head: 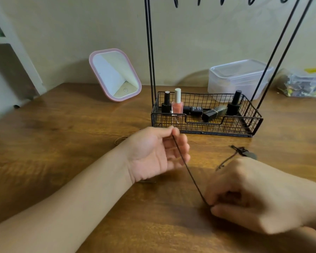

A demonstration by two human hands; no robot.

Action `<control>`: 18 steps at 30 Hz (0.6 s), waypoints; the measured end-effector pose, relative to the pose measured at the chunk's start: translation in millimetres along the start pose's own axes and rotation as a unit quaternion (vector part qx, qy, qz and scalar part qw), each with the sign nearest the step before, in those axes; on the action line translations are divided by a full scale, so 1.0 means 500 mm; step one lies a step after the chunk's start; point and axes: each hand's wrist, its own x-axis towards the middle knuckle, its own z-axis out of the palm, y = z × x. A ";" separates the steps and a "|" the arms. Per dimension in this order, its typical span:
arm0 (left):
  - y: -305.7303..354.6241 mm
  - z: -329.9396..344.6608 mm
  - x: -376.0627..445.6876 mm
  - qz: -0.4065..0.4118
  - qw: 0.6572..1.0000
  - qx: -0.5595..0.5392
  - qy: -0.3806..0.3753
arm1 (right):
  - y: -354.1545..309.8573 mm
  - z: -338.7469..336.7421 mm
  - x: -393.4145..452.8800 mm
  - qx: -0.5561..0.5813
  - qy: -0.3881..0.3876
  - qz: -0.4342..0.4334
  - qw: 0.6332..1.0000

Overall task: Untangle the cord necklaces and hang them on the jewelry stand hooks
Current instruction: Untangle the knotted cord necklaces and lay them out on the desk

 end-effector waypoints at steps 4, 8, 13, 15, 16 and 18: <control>0.012 -0.005 0.002 0.059 0.997 -0.034 0.034 | -0.001 0.002 0.001 0.034 -0.030 0.013 0.999; 0.003 0.014 -0.015 0.148 0.960 0.231 0.055 | 0.010 -0.007 -0.001 0.079 0.113 0.063 0.988; -0.012 0.038 -0.036 0.187 0.920 0.344 0.036 | 0.029 0.000 0.008 0.128 0.304 0.123 0.936; -0.021 0.036 -0.030 0.203 0.904 0.374 0.046 | 0.027 0.004 0.011 0.172 0.355 0.119 0.911; -0.025 0.034 -0.025 0.209 0.896 0.388 0.050 | 0.025 0.005 0.012 0.200 0.370 0.116 0.900; -0.034 0.030 -0.015 0.222 0.887 0.401 0.055 | 0.019 0.007 0.014 0.245 0.376 0.101 0.888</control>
